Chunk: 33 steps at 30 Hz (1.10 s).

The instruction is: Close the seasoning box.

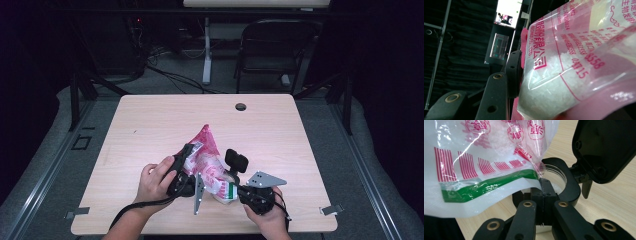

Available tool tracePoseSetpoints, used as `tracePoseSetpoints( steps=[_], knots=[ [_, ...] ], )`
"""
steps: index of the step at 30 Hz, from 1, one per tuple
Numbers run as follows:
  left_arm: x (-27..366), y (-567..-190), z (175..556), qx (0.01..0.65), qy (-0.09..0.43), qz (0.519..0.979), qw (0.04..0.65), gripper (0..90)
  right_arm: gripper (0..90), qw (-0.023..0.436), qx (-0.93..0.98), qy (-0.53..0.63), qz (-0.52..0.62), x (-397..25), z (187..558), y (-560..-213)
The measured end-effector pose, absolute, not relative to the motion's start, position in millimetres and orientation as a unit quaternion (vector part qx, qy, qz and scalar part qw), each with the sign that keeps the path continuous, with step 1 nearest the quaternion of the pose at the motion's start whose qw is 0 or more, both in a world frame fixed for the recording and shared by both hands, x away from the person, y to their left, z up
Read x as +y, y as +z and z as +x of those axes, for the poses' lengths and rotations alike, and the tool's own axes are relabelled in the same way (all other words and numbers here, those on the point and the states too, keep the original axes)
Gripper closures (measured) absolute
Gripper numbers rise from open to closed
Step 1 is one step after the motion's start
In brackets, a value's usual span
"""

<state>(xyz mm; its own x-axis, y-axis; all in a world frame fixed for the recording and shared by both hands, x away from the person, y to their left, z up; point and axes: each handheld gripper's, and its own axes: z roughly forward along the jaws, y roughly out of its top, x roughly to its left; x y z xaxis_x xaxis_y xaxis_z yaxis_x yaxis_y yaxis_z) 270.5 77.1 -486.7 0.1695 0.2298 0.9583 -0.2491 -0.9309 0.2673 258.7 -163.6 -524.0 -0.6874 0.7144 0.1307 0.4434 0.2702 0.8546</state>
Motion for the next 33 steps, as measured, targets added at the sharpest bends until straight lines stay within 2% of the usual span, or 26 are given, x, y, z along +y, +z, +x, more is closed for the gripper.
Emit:
tracePoseSetpoints(
  steps=[33],
  knots=[
    [75.0,-480.9,268.8,-0.008,0.647,0.738,0.193,61.1,90.0,0.142,0.782,0.478,0.374,-162.0,255.6,-524.4]
  ],
)
